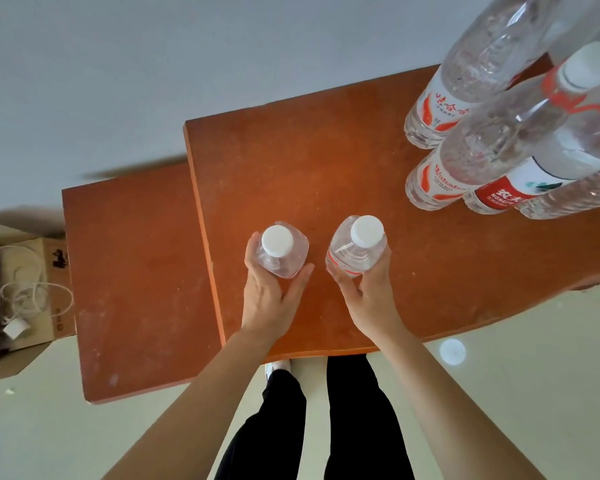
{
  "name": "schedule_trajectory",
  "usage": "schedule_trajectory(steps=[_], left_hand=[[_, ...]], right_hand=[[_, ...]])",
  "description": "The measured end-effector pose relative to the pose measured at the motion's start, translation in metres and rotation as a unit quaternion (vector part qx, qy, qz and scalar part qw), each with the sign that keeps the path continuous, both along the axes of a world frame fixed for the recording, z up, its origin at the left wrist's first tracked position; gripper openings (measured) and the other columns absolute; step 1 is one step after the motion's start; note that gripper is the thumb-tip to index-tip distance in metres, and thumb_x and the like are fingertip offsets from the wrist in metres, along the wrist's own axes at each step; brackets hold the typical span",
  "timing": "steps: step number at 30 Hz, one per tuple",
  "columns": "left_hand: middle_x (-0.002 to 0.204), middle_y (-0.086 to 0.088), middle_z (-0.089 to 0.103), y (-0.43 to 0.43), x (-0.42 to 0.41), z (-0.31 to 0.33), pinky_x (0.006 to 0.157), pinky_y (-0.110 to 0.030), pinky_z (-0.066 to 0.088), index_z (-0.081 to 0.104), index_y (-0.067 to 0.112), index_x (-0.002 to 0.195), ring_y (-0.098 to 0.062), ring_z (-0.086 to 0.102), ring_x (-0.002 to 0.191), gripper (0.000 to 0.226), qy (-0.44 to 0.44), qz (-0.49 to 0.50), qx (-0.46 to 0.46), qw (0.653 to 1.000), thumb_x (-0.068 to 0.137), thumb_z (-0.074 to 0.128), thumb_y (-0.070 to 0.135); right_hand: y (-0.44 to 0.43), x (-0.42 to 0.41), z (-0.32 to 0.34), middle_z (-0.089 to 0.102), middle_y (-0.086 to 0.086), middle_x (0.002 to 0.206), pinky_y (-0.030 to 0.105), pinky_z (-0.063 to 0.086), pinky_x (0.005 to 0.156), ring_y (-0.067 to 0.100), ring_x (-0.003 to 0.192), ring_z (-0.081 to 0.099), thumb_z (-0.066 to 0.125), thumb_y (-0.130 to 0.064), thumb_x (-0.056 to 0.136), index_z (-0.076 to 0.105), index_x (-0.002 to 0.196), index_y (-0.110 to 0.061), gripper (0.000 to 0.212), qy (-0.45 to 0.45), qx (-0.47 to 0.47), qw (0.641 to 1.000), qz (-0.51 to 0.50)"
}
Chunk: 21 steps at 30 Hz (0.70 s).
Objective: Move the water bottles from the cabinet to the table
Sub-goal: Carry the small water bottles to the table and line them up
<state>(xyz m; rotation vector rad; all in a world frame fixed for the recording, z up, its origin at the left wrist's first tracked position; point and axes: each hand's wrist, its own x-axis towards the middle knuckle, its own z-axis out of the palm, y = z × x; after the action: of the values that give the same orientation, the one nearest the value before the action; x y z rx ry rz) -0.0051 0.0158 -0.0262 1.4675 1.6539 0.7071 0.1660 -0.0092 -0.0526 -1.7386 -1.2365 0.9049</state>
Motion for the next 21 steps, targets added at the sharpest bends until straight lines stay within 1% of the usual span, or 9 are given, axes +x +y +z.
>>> schedule_trajectory(steps=[3, 5, 6, 7, 9, 12, 14, 18, 21], left_hand=[[0.141, -0.009, 0.045, 0.001, 0.01, -0.001, 0.096, -0.043, 0.054, 0.014, 0.044, 0.138, -0.024, 0.051, 0.124, 0.074, -0.027, 0.053, 0.008, 0.998, 0.087, 0.067, 0.055], [0.136, -0.004, 0.047, 0.005, 0.013, 0.005, 0.088, -0.04, 0.056, 0.016, 0.041, 0.137, -0.023, 0.055, 0.116, 0.067, -0.017, 0.065, 0.016, 0.998, 0.091, 0.065, 0.047], [0.136, -0.002, 0.047, 0.005, 0.013, 0.011, 0.087, -0.036, 0.056, 0.016, 0.04, 0.139, -0.021, 0.056, 0.114, 0.066, -0.01, 0.068, 0.014, 0.998, 0.093, 0.062, 0.048], [0.137, 0.001, 0.047, 0.007, 0.012, 0.02, 0.088, -0.033, 0.055, 0.015, 0.037, 0.143, -0.019, 0.056, 0.115, 0.068, -0.007, 0.072, 0.011, 0.997, 0.093, 0.06, 0.049], [0.14, 0.007, 0.046, 0.008, 0.008, 0.041, 0.094, -0.033, 0.052, 0.014, 0.035, 0.149, -0.013, 0.053, 0.119, 0.074, -0.001, 0.092, 0.01, 0.996, 0.092, 0.058, 0.051], [0.146, 0.012, 0.044, 0.003, -0.005, 0.079, 0.101, -0.04, 0.049, 0.012, 0.051, 0.149, -0.016, 0.051, 0.128, 0.075, 0.013, 0.131, 0.02, 0.991, 0.089, 0.056, 0.061], [0.15, 0.014, 0.042, -0.002, -0.013, 0.108, 0.101, -0.044, 0.047, 0.012, 0.052, 0.15, -0.016, 0.05, 0.13, 0.074, 0.041, 0.165, 0.037, 0.985, 0.092, 0.058, 0.057], [0.151, 0.005, 0.043, -0.017, -0.045, 0.177, 0.093, -0.038, 0.044, 0.016, 0.038, 0.156, -0.004, 0.041, 0.122, 0.079, 0.125, 0.261, 0.093, 0.953, 0.094, 0.065, 0.042], [0.148, 0.0, 0.045, -0.041, -0.081, 0.224, 0.094, -0.042, 0.046, 0.017, 0.038, 0.157, -0.004, 0.039, 0.123, 0.08, 0.163, 0.301, 0.131, 0.93, 0.094, 0.067, 0.041]], right_hand=[[-0.004, 0.005, -0.002, 0.042, 0.007, 0.145, 0.006, 0.038, 0.103, -0.001, 0.134, 0.042, 0.068, -0.046, 0.093, 0.02, 0.146, -0.034, 0.072, 0.019, -0.001, 1.0, 0.008], [-0.005, 0.012, 0.0, 0.045, 0.005, 0.144, 0.015, 0.043, 0.106, 0.014, 0.134, 0.048, 0.065, -0.06, 0.09, 0.021, 0.148, -0.03, 0.079, 0.04, -0.017, 0.999, 0.014], [-0.004, 0.016, 0.003, 0.046, 0.003, 0.144, 0.021, 0.046, 0.107, 0.018, 0.134, 0.05, 0.066, -0.06, 0.089, 0.02, 0.147, -0.035, 0.078, 0.051, -0.025, 0.998, 0.017], [0.0, 0.02, 0.009, 0.045, 0.001, 0.145, 0.027, 0.048, 0.108, 0.019, 0.134, 0.05, 0.068, -0.058, 0.089, 0.022, 0.145, -0.04, 0.075, 0.064, -0.036, 0.997, 0.024], [0.006, 0.027, 0.023, 0.043, -0.002, 0.148, 0.033, 0.05, 0.108, 0.018, 0.136, 0.05, 0.067, -0.058, 0.088, 0.022, 0.149, -0.036, 0.079, 0.08, -0.047, 0.995, 0.048], [0.017, 0.032, 0.051, 0.039, -0.005, 0.15, 0.03, 0.049, 0.108, 0.012, 0.135, 0.049, 0.063, -0.068, 0.085, 0.023, 0.153, -0.033, 0.087, 0.079, -0.047, 0.992, 0.083], [0.027, 0.03, 0.074, 0.039, -0.005, 0.149, 0.027, 0.05, 0.105, 0.01, 0.133, 0.049, 0.064, -0.066, 0.085, 0.025, 0.153, -0.033, 0.086, 0.084, -0.033, 0.992, 0.092], [0.067, 0.0, 0.143, 0.046, -0.004, 0.146, 0.012, 0.048, 0.096, 0.005, 0.128, 0.053, 0.07, -0.046, 0.092, 0.029, 0.152, -0.027, 0.075, 0.108, 0.038, 0.983, 0.144], [0.093, -0.04, 0.196, 0.055, -0.006, 0.136, 0.011, 0.048, 0.092, 0.002, 0.119, 0.058, 0.073, -0.032, 0.093, 0.036, 0.147, -0.024, 0.066, 0.127, 0.098, 0.967, 0.2]])
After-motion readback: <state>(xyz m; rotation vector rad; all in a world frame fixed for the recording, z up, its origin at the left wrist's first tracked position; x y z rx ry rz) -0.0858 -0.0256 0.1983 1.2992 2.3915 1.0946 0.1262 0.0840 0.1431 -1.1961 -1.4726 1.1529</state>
